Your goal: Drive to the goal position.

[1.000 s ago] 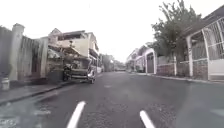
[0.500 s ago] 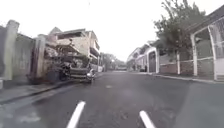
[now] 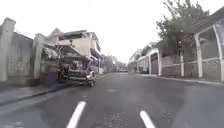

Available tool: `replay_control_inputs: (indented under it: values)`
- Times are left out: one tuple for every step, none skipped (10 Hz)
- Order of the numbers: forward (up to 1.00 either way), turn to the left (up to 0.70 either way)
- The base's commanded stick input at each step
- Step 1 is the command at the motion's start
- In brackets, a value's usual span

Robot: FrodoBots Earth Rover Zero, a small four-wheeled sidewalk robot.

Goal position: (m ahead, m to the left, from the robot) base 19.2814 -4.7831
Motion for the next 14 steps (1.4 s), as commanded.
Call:
replay_control_inputs:
  values:
    - [0.70, 0.00]
    - [0.70, 0.00]
    - [0.70, 0.00]
    - [0.70, 0.00]
    - [0.70, 0.00]
    - [0.70, 0.00]
    - [0.70, 0.00]
    - [0.70, 0.00]
    - [0.70, 0.00]
    - [0.70, 0.00]
    - [0.70, 0.00]
    - [0.70, 0.00]
    - [0.70, 0.00]
    - [0.70, 0.00]
